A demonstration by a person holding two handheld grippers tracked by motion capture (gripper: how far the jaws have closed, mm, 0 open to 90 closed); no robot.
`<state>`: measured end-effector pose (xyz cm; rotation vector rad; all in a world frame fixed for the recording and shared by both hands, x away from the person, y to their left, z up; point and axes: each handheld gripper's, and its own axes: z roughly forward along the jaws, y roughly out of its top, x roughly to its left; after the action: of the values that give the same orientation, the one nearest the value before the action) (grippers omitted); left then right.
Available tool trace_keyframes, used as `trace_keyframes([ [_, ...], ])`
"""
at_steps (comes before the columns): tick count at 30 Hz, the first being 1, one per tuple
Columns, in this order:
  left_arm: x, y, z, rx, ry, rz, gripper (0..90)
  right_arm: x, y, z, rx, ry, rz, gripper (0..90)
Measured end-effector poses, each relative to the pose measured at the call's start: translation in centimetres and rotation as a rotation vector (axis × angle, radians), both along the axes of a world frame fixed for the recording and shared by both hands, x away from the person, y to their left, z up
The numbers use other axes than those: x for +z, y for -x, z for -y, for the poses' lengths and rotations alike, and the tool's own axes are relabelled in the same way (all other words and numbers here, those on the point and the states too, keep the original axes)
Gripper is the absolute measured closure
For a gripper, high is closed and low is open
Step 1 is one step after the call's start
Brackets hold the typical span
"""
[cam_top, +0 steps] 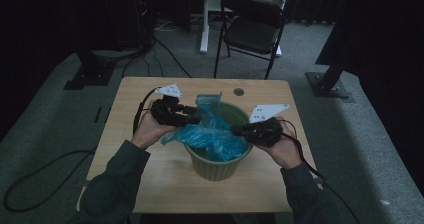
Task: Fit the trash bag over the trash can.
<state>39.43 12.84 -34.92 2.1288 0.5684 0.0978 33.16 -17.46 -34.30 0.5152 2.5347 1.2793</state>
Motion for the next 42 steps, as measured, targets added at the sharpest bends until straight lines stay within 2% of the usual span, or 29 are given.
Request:
trace_keyframes([
  [3, -0.2, 0.0, 0.5, 0.005, -0.028, 0.001, 55.4, 0.0, 0.0, 0.0, 0.001, -0.001, 0.002, 88.4],
  [7, -0.4, 0.0, 1.1, 0.019, -0.087, 0.019, 80.0, 0.0, 0.1, 0.1, -0.001, 0.001, 0.003, 88.4],
  [9, -0.4, -0.1, 1.0, 0.03, -0.087, 0.023, 86.7, 0.0, 0.2, 0.2, 0.0, 0.004, 0.008, 88.5],
  [11, -0.3, -0.3, 0.8, 0.052, -0.088, 0.029, 89.6, 0.0, 0.2, 0.3, -0.002, 0.005, 0.005, 88.6],
  [20, 0.2, -1.6, -0.3, 0.134, -0.089, 0.055, 90.0, -0.5, 0.3, 1.3, -0.019, 0.01, -0.004, 88.7],
  [28, 0.0, -3.5, -1.2, 0.209, -0.061, 0.036, 90.0, -0.5, 0.3, 2.4, -0.049, 0.006, -0.004, 88.7],
  [36, 0.1, -4.6, -1.5, 0.253, -0.047, 0.027, 90.0, -0.4, 0.1, 3.9, -0.104, 0.009, 0.007, 88.8],
  [39, 0.1, -4.6, -1.3, 0.249, -0.052, 0.028, 90.0, -0.4, 0.0, 4.4, -0.114, -0.001, 0.003, 88.4],
  [40, 0.1, -4.5, -1.2, 0.245, -0.057, 0.033, 89.9, -0.3, 0.0, 4.5, -0.11, -0.008, 0.0, 85.5],
  [42, 0.1, -4.3, -0.9, 0.238, -0.062, 0.041, 89.9, -0.1, 0.0, 4.5, -0.12, -0.025, 0.006, 74.0],
])
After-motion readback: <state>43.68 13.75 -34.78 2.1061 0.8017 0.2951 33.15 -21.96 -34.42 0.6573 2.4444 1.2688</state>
